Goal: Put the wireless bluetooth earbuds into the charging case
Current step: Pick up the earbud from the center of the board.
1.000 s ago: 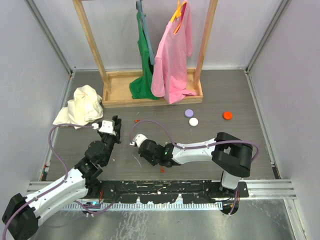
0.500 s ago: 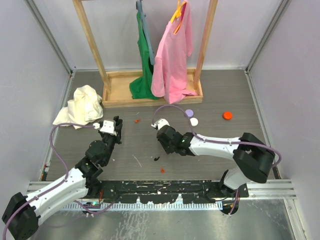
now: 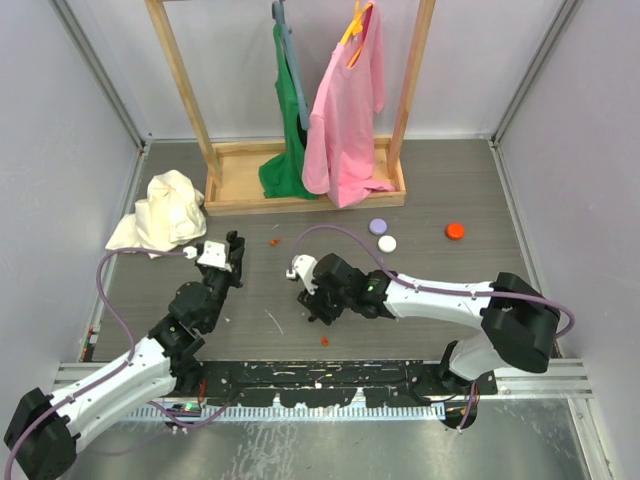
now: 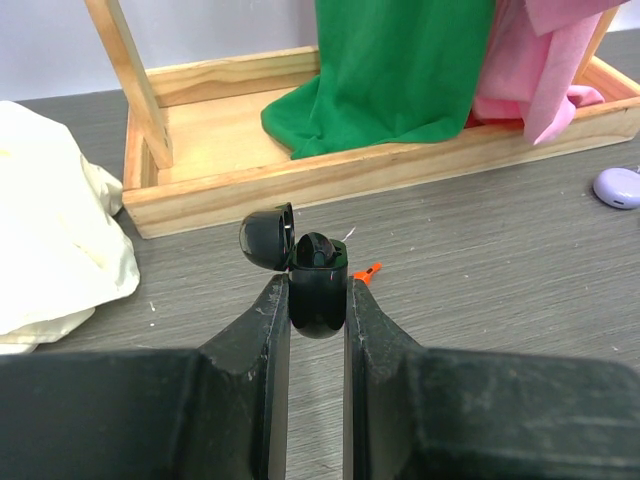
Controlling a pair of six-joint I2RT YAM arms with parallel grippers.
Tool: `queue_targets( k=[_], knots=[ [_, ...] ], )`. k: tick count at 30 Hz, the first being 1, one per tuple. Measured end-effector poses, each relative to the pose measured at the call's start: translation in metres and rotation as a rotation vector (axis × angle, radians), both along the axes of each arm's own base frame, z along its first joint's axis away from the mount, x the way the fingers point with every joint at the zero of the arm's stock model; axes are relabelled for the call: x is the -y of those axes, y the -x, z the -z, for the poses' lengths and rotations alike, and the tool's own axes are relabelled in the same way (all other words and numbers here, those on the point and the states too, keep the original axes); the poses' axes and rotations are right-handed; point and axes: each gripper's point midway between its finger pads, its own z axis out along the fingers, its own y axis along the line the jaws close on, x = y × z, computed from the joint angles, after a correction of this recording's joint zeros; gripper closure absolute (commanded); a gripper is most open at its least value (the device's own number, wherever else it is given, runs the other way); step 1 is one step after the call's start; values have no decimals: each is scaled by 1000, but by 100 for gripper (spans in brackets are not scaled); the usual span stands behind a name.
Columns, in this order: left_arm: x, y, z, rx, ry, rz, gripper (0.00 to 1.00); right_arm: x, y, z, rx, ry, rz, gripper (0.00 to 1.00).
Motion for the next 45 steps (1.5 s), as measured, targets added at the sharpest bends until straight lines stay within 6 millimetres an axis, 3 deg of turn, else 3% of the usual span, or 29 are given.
queue_targets(
  k=[6,12,20,29,33,37,42,45],
  knots=[
    [0,1,-2,4,13,1,100,-12,15,18,-26,46,-120,53],
    [-1,2,-8,19,37,1,100,-16,15,30,-36,77,-140,59],
    [-1,3,-7,17,36,1,100,-17,6,36,-43,82,-105,67],
    [-1,3,-6,16,34,3,100,-6,-9,41,-77,90,5,74],
    [-1,3,-6,15,33,3,100,2,-19,42,-87,92,100,74],
    [-1,3,-3,8,27,4,100,15,-25,44,-112,115,208,67],
    [0,3,-4,8,27,11,100,29,-22,42,-153,163,305,61],
    [1,3,-4,8,27,14,100,28,-22,32,-172,171,329,58]
  ],
)
